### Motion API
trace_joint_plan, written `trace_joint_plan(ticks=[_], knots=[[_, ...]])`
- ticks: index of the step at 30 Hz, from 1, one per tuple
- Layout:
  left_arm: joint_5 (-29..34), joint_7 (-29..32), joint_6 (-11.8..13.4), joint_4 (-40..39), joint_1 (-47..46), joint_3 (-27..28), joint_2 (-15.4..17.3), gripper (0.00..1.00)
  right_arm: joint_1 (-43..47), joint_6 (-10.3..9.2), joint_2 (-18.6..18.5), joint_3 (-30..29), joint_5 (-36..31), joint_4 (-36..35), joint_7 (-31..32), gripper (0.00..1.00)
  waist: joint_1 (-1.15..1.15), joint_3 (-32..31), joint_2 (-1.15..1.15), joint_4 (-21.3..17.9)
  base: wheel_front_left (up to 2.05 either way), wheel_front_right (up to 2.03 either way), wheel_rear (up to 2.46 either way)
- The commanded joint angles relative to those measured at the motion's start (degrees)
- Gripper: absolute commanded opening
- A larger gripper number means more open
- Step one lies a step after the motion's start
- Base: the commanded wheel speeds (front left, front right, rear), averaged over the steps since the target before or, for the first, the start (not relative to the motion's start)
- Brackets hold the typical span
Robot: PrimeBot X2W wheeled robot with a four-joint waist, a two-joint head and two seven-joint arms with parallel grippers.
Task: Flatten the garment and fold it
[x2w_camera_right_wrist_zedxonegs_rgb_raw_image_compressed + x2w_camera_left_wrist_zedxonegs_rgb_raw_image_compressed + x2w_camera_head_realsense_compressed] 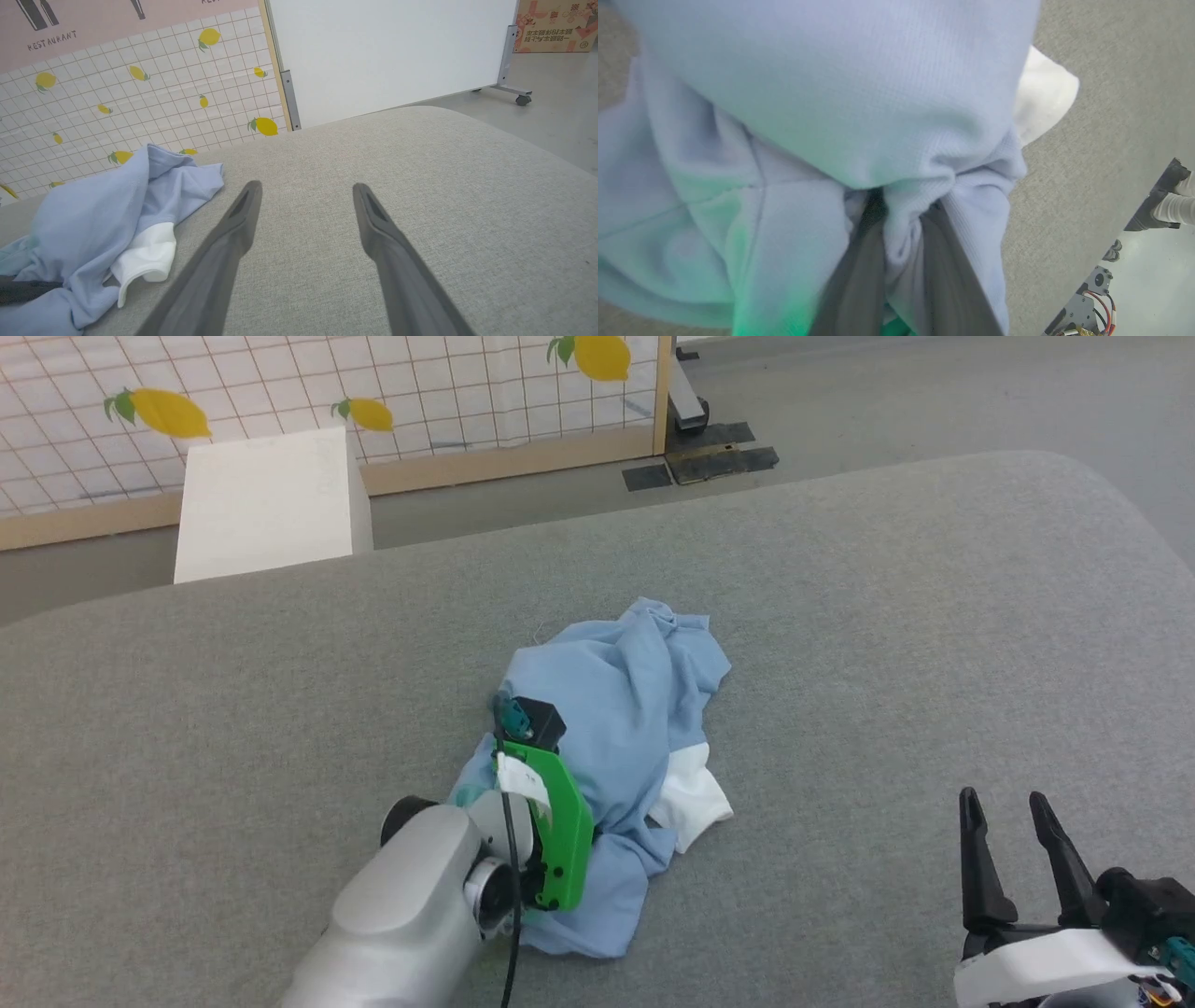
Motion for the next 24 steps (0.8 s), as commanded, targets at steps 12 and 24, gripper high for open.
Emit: trace_joint_plan(ticks=[12,24], knots=[[-12.98,-1.94,-0.29,-11.32,-3.36,10.87,-0.65,1.00,0.69,-0.09,0.03,-0.60,-0.68,0.48,-0.29,1.00,0.00,-2.57,0.21,6.37,0.00,0.00,0.00],[-9.65,-23.59,3.14,-22.73,0.15,24.36,7.86,1.00,1.61,-0.09,0.03,-2.08,-1.70,0.18,0.29,1.00,0.00,-7.00,0.21,12.54,0.00,0.00,0.00]])
